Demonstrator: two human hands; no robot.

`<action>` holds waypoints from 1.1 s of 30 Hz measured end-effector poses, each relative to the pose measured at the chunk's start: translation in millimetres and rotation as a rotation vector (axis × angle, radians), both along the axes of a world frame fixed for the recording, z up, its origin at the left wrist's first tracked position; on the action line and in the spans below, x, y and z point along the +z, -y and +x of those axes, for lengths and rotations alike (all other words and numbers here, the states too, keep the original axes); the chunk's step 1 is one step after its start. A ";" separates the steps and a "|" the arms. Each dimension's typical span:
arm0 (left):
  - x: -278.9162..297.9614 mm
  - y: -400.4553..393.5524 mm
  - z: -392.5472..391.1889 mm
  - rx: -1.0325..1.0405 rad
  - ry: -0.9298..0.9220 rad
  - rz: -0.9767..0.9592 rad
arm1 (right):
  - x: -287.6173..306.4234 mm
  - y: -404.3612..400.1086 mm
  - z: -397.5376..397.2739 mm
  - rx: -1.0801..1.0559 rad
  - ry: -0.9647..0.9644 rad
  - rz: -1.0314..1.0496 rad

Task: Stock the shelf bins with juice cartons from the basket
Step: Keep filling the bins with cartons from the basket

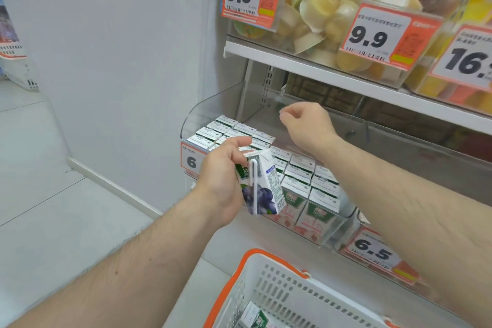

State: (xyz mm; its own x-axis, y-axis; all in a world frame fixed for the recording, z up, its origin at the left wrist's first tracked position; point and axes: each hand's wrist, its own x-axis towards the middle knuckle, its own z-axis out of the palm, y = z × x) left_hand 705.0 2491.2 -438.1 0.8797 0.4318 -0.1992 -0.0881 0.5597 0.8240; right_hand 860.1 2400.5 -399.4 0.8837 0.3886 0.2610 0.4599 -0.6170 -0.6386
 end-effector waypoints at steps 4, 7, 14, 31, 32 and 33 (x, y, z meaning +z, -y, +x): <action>-2.9 13.4 -7.7 -0.146 0.114 0.100 | 7.6 45.3 -65.4 0.127 -0.047 0.266; -4.0 32.2 -12.6 -0.275 0.179 0.133 | 1.9 82.3 -101.1 0.221 -0.168 0.248; -15.4 81.5 -26.1 -0.372 0.226 0.308 | -21.0 143.8 -138.2 0.175 -0.195 0.062; -36.6 212.5 -53.3 -0.492 0.203 0.683 | -47.8 284.5 -182.1 0.179 -0.390 0.275; -37.4 223.4 -51.0 -0.455 0.198 0.687 | -47.1 293.7 -182.6 0.189 -0.418 0.284; -38.2 234.6 -48.1 -0.418 0.198 0.692 | -47.2 302.6 -182.0 0.179 -0.421 0.282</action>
